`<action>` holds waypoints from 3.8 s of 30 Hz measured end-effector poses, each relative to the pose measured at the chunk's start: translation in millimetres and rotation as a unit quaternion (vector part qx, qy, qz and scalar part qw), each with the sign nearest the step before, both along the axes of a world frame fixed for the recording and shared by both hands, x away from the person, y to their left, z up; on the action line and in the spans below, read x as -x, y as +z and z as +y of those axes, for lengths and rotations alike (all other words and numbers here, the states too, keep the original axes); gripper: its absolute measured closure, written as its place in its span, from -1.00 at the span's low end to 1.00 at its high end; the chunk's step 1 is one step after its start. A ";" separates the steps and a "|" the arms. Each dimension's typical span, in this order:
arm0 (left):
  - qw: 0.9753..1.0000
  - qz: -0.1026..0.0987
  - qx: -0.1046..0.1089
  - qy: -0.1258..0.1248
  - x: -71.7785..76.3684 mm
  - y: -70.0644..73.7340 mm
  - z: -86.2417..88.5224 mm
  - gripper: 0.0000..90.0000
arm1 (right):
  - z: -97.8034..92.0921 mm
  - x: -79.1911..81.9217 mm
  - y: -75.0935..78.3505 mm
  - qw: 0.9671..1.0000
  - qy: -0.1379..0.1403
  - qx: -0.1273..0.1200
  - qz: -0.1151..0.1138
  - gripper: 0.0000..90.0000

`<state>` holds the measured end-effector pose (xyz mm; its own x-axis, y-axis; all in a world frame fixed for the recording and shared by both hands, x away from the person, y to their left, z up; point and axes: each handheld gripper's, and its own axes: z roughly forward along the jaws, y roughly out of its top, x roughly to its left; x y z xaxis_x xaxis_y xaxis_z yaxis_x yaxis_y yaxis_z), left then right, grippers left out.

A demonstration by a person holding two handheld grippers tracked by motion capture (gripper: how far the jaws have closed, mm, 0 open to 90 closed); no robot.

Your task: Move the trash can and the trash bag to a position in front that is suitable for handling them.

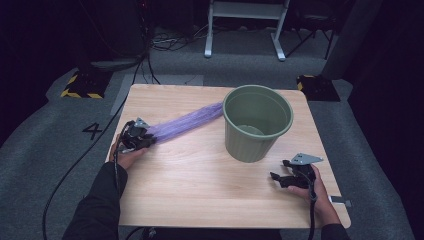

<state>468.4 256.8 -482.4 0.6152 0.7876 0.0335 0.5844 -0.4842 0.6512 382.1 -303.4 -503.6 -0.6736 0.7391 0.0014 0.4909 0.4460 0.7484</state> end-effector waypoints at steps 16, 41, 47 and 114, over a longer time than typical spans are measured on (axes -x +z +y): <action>0.996 0.015 -0.006 -0.091 49.0 -0.1 -57.6 0.62 | 0.3 0.2 0.0 1.000 -0.002 0.000 0.000 -0.49; 0.997 -0.062 0.041 -0.039 99.0 40.2 -10.0 -0.65 | 0.6 0.4 0.0 1.000 -0.004 0.000 0.000 -0.49; 0.998 -0.028 0.053 -0.011 88.6 16.9 24.0 -0.53 | 0.6 0.4 0.0 1.000 -0.004 0.000 0.000 -0.49; 0.957 0.019 0.082 -0.278 139.9 -18.4 -187.2 -0.44 | 143.9 37.5 7.7 0.982 0.190 -0.019 -0.006 0.15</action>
<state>328.5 69.7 -500.8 0.9389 0.3315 -0.0927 0.2909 -0.6204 0.7284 344.6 -159.6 -495.8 -0.9010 0.4336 0.0142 0.2850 0.5669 0.7729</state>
